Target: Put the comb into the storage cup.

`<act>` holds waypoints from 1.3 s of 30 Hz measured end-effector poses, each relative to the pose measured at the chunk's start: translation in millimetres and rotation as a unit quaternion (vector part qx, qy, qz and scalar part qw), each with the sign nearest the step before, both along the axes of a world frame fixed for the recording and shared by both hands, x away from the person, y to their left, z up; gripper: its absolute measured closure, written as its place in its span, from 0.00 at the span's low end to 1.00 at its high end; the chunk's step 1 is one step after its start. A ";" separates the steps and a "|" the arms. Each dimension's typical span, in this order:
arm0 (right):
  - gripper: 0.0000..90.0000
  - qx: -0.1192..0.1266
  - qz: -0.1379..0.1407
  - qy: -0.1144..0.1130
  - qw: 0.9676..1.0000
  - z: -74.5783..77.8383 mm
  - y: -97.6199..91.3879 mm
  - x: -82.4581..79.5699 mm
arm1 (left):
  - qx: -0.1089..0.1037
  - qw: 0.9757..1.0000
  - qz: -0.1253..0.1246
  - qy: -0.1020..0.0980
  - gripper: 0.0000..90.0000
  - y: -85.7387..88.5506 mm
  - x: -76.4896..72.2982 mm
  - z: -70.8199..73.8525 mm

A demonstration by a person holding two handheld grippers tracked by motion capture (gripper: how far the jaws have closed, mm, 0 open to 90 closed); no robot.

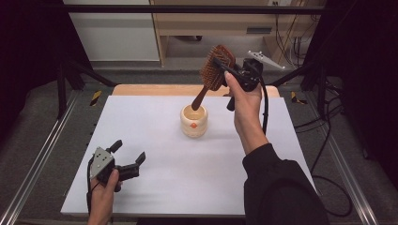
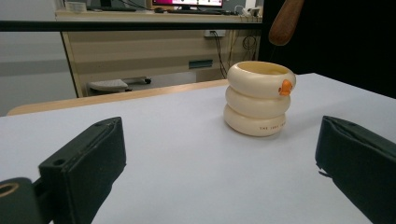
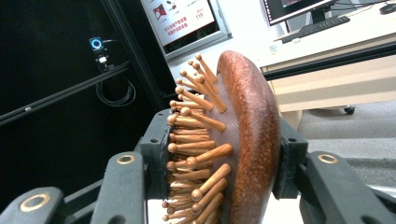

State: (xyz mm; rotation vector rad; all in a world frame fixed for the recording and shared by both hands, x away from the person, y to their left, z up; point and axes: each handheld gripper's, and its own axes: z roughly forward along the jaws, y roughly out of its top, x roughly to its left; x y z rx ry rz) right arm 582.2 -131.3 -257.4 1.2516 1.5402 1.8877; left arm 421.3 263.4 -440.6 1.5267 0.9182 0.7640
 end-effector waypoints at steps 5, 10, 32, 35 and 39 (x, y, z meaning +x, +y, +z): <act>0.57 -0.001 -0.001 0.002 1.000 -2.0 0.6 1.0 | 0.001 1.000 -0.001 0.000 0.02 -0.1 0.0 0.0; 0.57 -0.004 -0.002 0.002 1.000 -4.0 0.9 1.6 | 0.000 1.000 0.000 -0.001 0.02 0.4 0.1 0.0; 0.57 -0.008 -0.010 0.017 1.000 -32.0 3.0 9.7 | -0.002 1.000 -0.001 0.003 0.02 0.1 2.5 -2.3; 0.57 -0.006 -0.011 0.021 1.000 -37.5 3.8 11.0 | -0.002 1.000 0.000 0.002 0.02 1.5 2.6 -1.6; 0.57 -0.013 -0.013 0.023 1.000 -42.7 5.9 13.8 | -0.004 1.000 0.004 0.003 0.02 4.0 3.3 -2.0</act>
